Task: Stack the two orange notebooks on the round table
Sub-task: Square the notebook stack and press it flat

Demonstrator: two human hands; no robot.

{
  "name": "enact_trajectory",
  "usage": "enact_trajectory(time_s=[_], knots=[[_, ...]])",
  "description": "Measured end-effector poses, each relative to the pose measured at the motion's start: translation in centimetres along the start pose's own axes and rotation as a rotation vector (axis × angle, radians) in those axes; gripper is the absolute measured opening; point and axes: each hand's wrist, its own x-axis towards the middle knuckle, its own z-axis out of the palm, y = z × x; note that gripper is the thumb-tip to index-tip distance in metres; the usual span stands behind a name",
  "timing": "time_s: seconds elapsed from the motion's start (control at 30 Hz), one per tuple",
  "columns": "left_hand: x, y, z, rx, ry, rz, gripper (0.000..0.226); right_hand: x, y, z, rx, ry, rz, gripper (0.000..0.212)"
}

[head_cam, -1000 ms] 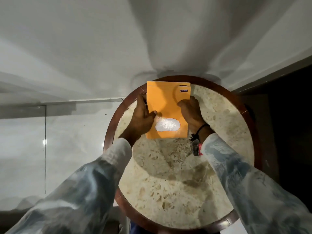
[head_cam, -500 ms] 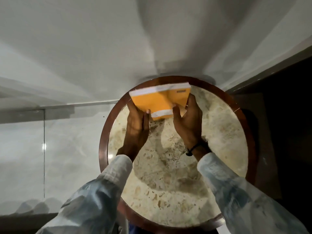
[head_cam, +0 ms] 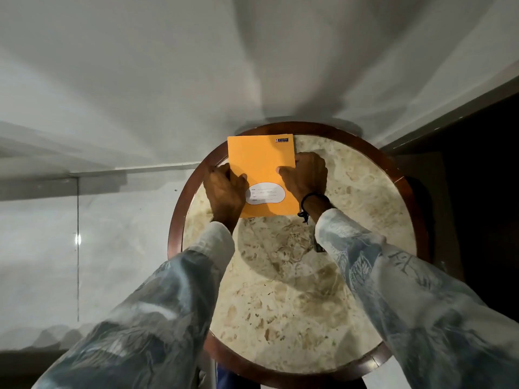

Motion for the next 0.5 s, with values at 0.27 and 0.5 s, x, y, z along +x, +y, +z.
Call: enact_trajectory(time_s=[0.27,0.5], knots=[[-2.0,1.4,0.1,0.117,0.11,0.112,0.036,-0.8,1.0,-3.2,0.107,-0.017,0.022,0.03],[-4.7,2.8,4.1,0.566,-0.062,0.523,0.061,-9.0,9.2,-8.9,0.063,0.09,0.121,0.049]])
